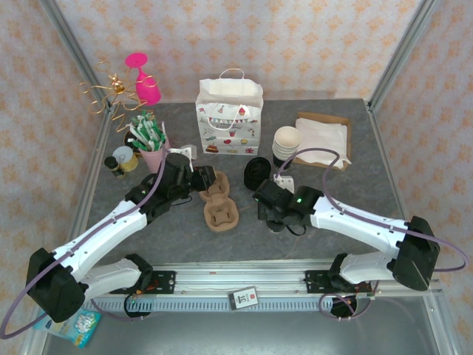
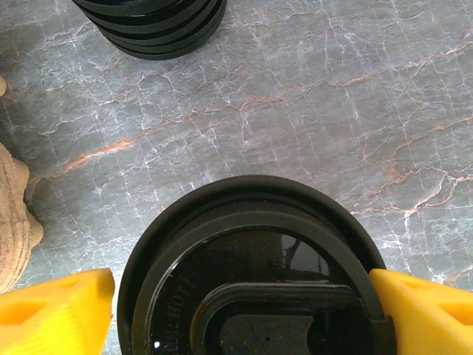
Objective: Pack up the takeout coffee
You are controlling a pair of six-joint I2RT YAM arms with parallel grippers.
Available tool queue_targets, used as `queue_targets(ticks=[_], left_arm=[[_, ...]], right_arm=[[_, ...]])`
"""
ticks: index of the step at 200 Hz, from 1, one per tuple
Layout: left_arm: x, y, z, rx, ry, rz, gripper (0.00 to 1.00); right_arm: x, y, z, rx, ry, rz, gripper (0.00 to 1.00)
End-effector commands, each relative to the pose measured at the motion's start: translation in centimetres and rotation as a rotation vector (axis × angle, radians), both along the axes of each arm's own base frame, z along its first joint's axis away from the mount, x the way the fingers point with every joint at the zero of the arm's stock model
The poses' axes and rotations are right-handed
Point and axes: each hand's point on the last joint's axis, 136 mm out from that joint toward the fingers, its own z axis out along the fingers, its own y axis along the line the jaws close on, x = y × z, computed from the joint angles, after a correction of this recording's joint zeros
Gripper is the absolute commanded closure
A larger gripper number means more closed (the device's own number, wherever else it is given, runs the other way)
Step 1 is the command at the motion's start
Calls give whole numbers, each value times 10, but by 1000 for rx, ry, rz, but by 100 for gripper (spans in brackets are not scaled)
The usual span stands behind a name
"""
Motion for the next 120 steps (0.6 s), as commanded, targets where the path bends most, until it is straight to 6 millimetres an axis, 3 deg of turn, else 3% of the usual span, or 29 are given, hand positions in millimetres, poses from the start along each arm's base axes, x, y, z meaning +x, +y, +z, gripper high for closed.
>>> queue_targets(ticks=[1, 53, 94, 120], left_arm=[[-1, 3, -2, 25, -1, 5, 64], [3, 0, -8, 12, 14, 13, 64], [17, -17, -15, 8, 20, -6, 64], [28, -29, -24, 32, 36, -23, 63]], right_arm=[[-10, 2, -2, 25, 57, -5, 12], [-8, 4, 16, 57, 31, -12, 6], [-1, 4, 41, 101, -33, -23, 1], [-1, 5, 43, 96, -30, -13, 0]])
